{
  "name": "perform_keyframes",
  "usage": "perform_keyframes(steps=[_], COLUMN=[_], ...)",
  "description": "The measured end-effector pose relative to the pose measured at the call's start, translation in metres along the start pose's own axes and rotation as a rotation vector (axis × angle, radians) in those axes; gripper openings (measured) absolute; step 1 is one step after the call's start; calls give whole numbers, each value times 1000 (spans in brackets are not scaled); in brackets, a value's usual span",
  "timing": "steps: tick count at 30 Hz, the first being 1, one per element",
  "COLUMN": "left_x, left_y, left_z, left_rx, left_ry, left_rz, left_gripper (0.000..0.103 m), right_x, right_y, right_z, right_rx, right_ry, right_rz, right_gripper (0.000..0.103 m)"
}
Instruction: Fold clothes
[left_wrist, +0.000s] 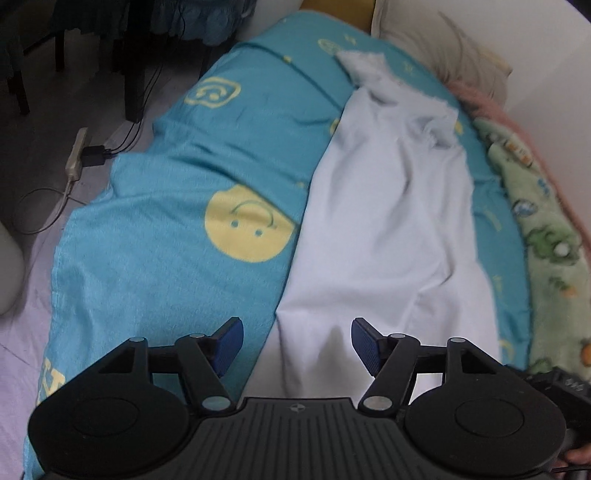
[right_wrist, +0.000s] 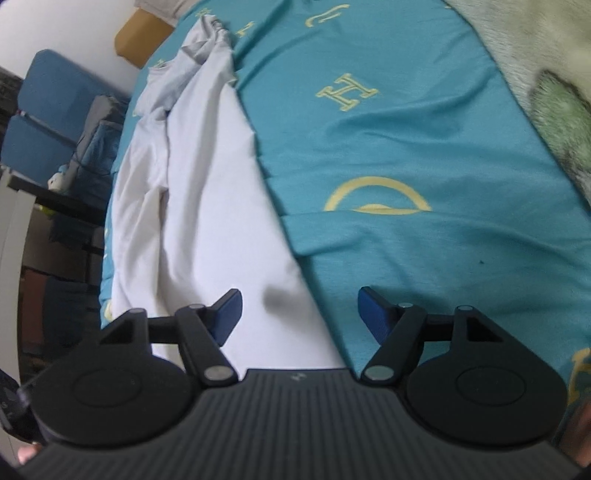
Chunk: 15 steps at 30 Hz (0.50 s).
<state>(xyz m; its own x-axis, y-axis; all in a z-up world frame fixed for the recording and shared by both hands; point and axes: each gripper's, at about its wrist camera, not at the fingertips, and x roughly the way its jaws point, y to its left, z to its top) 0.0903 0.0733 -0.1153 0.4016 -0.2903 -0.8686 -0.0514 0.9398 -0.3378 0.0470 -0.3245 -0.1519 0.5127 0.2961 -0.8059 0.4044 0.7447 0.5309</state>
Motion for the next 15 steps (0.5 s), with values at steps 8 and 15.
perform_keyframes(steps=[8, 15], left_x=[9, 14], left_y=[-11, -21], left_z=[-22, -40], left_rx=[16, 50], left_ry=[136, 288], left_rz=[-123, -246], left_gripper=[75, 12], right_x=[5, -1], right_y=[-1, 3], right_z=[-16, -31], right_rx=[49, 37], right_ry=[126, 165], right_rz=[122, 106], right_gripper=[72, 26])
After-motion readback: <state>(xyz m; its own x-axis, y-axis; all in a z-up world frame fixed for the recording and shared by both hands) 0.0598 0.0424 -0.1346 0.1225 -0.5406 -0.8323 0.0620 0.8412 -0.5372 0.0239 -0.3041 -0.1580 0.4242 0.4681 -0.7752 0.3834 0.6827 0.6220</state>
